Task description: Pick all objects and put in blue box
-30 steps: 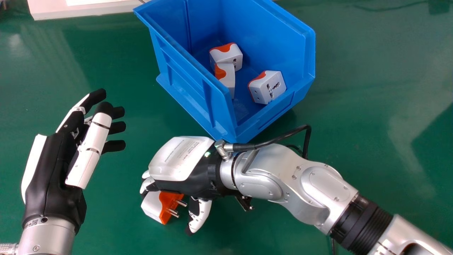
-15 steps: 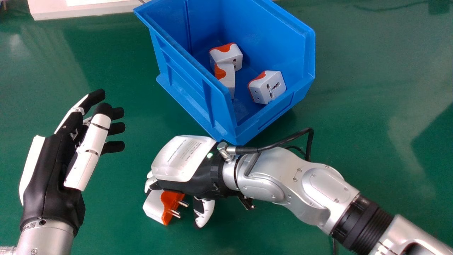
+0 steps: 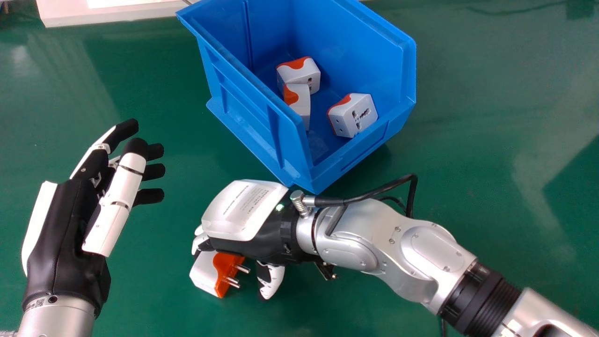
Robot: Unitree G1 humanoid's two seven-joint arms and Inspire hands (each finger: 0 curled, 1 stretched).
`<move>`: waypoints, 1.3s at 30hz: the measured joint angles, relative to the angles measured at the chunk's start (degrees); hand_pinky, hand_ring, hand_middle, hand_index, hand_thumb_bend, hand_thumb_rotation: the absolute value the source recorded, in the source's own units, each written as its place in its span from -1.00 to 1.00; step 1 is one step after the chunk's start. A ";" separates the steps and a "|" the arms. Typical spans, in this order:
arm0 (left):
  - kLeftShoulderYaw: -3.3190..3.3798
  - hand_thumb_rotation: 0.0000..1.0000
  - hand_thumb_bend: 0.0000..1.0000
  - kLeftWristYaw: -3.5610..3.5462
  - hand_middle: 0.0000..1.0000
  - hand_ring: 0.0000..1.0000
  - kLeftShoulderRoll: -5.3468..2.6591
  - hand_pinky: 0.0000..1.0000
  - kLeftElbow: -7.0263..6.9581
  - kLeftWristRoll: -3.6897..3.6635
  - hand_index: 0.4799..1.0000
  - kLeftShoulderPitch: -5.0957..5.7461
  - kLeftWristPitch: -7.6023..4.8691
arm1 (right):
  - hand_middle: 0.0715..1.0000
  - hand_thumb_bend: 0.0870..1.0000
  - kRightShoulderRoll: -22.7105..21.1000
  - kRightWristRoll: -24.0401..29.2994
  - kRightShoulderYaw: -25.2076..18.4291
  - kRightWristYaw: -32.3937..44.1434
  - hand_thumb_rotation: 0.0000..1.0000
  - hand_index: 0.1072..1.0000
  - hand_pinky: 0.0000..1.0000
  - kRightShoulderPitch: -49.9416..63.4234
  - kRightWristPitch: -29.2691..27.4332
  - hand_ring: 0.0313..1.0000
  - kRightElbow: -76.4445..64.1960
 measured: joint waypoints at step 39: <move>0.09 0.51 -0.21 -0.09 0.58 0.51 -0.11 0.34 -3.32 -0.06 0.50 0.32 3.12 | -0.75 0.46 -0.93 -7.75 2.53 -40.63 -0.66 -0.38 -0.83 1.23 -10.82 -0.83 15.26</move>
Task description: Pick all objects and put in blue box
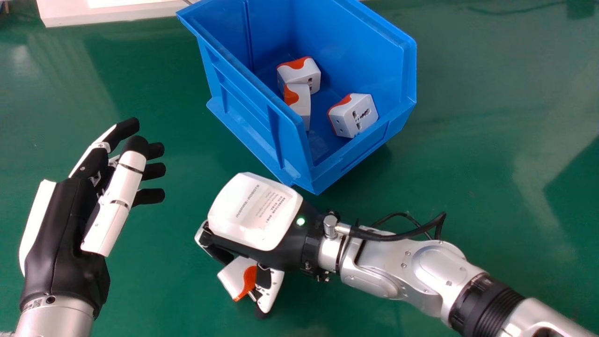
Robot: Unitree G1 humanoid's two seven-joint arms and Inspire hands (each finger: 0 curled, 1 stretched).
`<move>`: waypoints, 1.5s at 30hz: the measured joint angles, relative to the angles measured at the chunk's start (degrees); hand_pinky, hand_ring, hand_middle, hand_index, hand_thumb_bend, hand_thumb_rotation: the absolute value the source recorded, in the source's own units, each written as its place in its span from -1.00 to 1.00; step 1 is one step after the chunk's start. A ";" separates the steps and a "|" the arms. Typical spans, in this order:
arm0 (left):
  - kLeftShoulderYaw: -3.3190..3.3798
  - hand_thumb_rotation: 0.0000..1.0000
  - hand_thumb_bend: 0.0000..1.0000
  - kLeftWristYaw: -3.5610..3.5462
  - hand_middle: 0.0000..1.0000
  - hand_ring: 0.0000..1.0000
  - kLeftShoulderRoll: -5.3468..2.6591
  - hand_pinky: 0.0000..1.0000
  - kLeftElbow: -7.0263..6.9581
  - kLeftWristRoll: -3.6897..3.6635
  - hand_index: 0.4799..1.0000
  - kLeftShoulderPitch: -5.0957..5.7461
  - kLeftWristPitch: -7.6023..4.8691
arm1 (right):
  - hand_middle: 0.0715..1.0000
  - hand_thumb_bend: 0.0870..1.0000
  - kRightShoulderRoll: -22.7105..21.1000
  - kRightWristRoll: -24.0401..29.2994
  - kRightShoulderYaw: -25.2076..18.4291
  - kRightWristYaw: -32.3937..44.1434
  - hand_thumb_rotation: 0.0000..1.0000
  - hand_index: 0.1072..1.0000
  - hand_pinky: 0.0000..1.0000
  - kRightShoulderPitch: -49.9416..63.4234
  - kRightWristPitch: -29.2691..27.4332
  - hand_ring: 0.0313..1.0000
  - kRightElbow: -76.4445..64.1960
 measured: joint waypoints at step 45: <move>0.53 0.50 -0.20 -0.40 0.57 0.51 0.21 0.34 1.30 0.06 0.50 -1.85 0.55 | -0.10 -0.08 -2.93 4.83 -9.17 12.00 -0.97 -0.16 -0.35 11.99 7.51 -0.28 -25.68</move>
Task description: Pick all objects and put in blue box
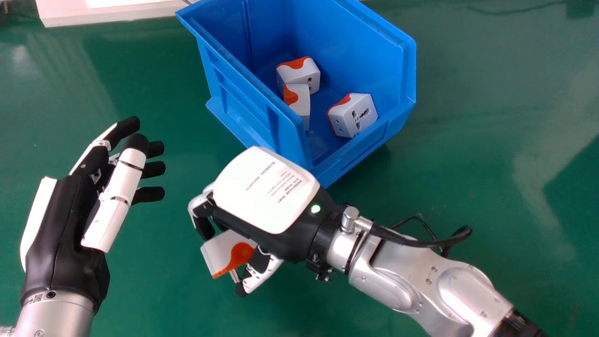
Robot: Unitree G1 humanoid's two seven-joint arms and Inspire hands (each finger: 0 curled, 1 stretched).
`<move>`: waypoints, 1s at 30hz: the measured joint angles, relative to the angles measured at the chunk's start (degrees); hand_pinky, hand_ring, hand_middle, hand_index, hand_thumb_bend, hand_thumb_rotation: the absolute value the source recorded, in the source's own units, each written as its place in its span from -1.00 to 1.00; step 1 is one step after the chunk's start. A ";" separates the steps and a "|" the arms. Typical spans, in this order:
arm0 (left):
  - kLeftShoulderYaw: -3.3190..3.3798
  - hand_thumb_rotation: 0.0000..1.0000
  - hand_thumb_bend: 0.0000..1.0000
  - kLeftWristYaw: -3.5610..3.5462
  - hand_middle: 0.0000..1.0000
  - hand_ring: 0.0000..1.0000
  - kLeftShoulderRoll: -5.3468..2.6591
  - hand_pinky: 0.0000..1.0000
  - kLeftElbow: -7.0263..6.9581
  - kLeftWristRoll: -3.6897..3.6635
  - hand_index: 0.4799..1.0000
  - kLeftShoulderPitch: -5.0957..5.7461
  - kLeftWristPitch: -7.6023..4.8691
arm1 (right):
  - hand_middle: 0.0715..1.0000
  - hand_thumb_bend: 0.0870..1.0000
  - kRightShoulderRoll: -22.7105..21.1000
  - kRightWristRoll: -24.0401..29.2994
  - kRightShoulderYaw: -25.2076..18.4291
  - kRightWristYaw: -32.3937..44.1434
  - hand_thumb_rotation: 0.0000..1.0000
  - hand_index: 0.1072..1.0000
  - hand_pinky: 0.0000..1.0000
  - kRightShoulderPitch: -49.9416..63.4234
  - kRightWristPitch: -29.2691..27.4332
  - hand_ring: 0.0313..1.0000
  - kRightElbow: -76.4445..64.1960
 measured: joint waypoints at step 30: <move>1.36 0.50 -0.17 -0.11 0.56 0.51 1.26 0.34 3.49 -0.10 0.50 -2.98 -0.02 | -0.02 -0.10 -1.07 4.97 -6.46 10.22 -1.00 -0.13 -0.28 12.02 3.77 -0.20 -20.70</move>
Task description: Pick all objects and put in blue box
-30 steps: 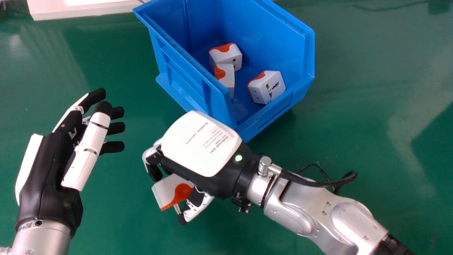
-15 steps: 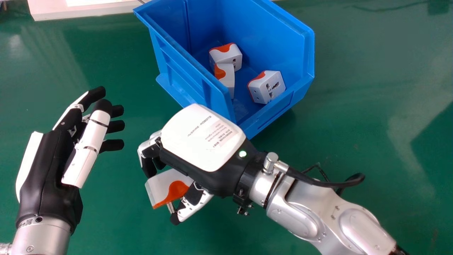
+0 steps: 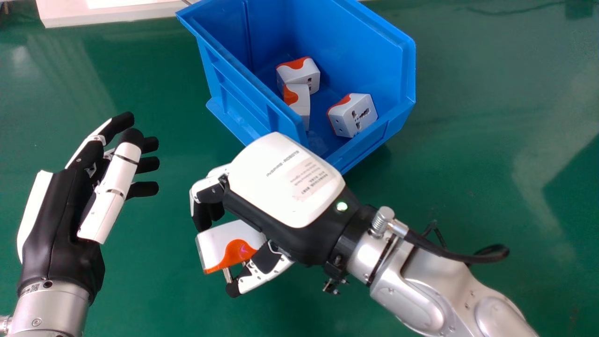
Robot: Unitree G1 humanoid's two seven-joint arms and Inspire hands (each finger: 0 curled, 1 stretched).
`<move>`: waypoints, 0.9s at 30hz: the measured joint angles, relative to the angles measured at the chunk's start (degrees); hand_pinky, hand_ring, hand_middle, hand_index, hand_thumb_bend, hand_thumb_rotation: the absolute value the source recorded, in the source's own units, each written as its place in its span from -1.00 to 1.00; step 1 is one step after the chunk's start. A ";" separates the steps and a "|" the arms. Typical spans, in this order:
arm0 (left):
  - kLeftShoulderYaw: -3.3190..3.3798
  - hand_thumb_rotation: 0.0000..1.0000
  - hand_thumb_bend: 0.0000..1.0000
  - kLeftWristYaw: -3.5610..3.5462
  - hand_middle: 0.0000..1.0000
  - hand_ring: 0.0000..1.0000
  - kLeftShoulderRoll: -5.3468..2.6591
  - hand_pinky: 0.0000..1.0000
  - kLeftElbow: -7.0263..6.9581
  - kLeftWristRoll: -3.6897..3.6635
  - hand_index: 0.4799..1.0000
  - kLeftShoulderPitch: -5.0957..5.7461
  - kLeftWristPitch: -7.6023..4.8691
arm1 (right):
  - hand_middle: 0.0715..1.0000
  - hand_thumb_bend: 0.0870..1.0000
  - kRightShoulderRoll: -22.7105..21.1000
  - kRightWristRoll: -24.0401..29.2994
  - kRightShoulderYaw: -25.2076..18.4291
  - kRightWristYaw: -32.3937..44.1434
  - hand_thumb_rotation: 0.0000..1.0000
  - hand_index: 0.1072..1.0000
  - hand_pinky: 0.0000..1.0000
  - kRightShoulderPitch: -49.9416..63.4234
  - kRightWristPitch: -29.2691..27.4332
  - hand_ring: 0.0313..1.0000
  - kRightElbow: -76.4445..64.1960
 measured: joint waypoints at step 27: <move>0.52 0.50 -0.15 -0.06 0.56 0.49 0.08 0.33 1.13 -0.02 0.49 -1.28 0.00 | -0.07 -0.09 -0.79 -0.78 -1.79 1.60 -1.00 -0.18 -0.19 2.13 0.11 -0.19 -3.99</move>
